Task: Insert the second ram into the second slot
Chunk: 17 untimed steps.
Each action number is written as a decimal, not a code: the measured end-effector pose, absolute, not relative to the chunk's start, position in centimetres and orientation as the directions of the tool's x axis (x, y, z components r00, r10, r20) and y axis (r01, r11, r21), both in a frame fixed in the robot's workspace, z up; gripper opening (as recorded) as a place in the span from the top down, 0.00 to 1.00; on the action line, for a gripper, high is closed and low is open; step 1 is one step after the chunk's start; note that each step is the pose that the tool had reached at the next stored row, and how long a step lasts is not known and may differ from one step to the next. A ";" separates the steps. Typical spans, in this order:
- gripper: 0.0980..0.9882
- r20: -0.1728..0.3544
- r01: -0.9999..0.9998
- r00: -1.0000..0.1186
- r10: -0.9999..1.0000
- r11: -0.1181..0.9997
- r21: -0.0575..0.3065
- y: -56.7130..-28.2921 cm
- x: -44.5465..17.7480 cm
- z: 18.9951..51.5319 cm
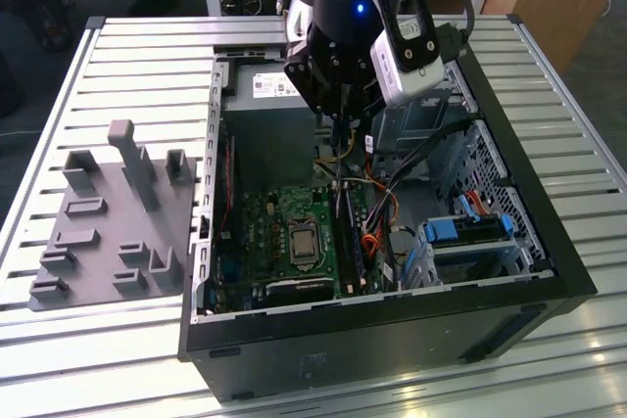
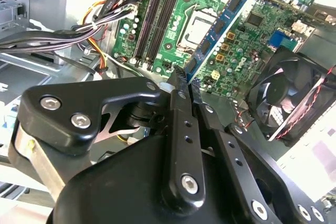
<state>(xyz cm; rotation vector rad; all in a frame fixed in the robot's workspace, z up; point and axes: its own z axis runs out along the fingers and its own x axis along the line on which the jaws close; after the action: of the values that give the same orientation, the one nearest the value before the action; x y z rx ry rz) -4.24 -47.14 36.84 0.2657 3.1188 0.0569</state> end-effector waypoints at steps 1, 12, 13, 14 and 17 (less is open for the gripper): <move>0.96 -0.008 0.162 -0.987 0.162 0.986 0.037 -47.1 -4.2 36.8; 0.96 -0.009 0.118 -0.993 0.118 0.992 0.037 -47.2 -4.2 36.8; 0.96 -0.009 0.113 -0.994 0.113 0.993 0.037 -47.2 -4.2 36.8; 0.96 -0.009 0.107 -0.994 0.108 0.994 0.037 -47.2 -4.2 36.8; 0.96 -0.009 0.094 -0.996 0.094 0.995 0.037 -47.2 -4.2 36.8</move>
<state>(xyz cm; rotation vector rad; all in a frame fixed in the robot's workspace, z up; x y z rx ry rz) -4.24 -47.22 36.80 0.1472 3.1270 0.0577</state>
